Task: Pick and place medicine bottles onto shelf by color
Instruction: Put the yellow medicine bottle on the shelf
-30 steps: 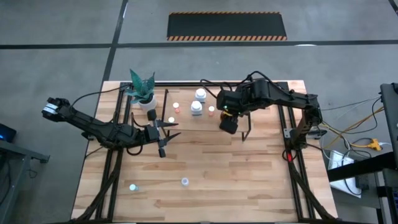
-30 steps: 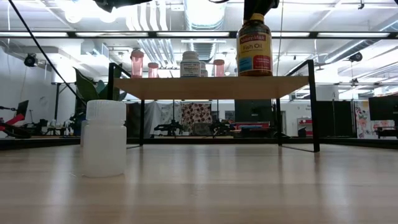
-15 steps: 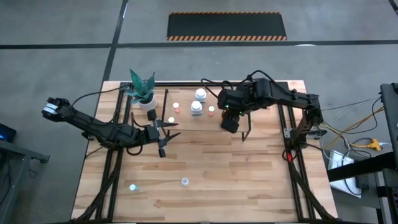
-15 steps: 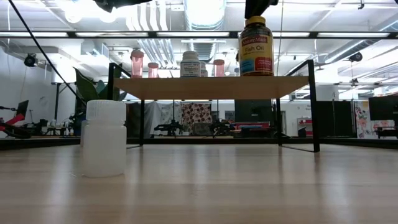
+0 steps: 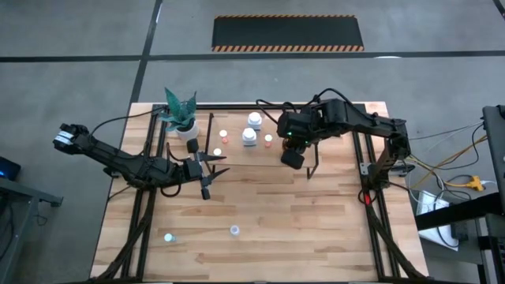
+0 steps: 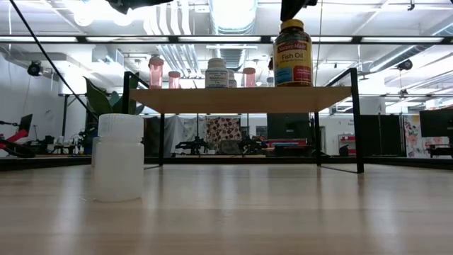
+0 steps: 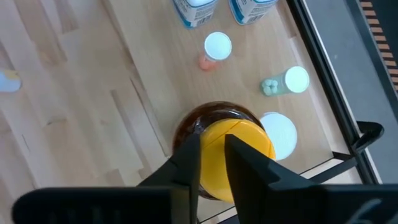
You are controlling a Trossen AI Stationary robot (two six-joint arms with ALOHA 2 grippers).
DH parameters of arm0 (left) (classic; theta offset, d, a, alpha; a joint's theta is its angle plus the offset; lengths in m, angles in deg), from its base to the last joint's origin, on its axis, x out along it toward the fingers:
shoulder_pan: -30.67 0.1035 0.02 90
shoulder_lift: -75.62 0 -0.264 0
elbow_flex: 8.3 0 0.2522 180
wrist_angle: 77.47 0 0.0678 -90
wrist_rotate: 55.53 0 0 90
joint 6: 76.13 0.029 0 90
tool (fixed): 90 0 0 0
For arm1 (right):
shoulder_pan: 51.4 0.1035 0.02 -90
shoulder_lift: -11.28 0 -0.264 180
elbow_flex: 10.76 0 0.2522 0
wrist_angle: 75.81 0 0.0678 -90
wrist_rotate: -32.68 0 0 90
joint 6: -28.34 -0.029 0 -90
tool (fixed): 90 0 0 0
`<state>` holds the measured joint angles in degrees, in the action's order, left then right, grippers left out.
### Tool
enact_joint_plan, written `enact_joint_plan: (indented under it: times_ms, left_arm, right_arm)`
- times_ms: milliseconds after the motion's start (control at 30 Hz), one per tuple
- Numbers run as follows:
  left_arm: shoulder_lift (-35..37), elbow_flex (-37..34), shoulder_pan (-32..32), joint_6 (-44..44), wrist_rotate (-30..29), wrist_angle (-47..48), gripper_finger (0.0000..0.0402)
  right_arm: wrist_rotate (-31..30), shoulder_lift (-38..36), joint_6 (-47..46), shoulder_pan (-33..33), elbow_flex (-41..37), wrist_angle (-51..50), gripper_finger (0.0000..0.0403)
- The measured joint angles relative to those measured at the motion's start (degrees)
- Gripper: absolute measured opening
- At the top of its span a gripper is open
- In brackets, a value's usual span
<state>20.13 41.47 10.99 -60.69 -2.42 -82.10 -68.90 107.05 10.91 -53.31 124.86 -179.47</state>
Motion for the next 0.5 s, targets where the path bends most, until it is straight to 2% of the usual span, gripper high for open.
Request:
enact_joint_plan:
  times_ms: [267,500]
  left_arm:
    - [0.0,0.0,0.02,0.01,0.0,0.02,0.0147]
    - [0.0,0.0,0.02,0.0,0.0,0.04,0.0147]
  right_arm:
    - [0.81,-0.03,0.02,0.0,0.0,0.02,0.0034]
    - [0.07,-0.02,1.24,0.0,1.68,0.28,0.0031]
